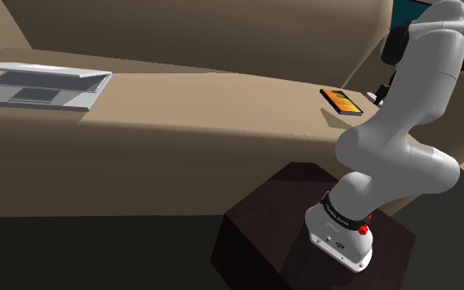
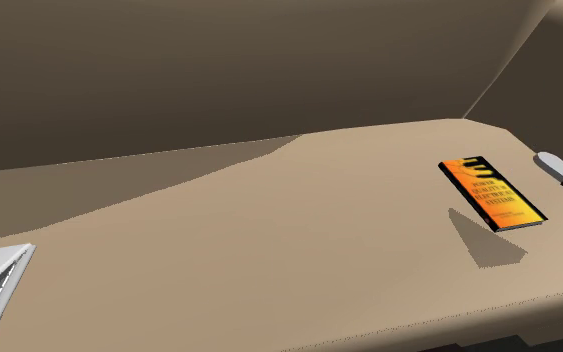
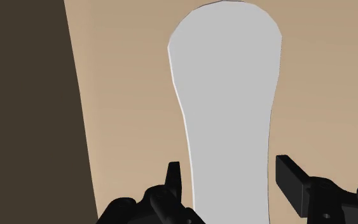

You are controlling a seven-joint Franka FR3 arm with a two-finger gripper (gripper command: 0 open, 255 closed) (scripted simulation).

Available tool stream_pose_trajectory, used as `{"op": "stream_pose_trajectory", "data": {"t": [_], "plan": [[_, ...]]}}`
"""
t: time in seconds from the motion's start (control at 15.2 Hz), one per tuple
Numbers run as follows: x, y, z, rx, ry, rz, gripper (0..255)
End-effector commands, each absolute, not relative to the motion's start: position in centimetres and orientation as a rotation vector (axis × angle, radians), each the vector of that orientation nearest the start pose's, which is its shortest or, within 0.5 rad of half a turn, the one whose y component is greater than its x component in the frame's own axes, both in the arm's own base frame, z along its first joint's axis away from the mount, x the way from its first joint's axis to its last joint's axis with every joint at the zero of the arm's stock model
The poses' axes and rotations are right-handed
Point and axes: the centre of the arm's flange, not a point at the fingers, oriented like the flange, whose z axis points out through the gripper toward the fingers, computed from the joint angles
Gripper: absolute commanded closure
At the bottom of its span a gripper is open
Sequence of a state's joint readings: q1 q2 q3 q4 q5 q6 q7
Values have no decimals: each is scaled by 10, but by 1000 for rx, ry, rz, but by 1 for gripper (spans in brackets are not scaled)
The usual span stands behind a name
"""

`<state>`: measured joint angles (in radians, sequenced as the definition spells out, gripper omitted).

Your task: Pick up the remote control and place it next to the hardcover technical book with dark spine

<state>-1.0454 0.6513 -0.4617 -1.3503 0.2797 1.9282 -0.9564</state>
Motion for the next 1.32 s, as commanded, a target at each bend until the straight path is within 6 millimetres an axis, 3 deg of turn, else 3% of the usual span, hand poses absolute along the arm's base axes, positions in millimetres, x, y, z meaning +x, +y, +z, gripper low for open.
{"op": "stream_pose_trajectory", "data": {"t": [0.0,0.07,0.13,0.46,0.73,1.25], "plan": [[136,-708,369,-3014,880,21,255],[136,-708,369,-3014,880,21,255],[136,-708,369,-3014,880,21,0],[136,-708,369,-3014,880,21,0],[137,-708,419,-3014,880,21,0],[137,-708,419,-3014,880,21,0]]}}
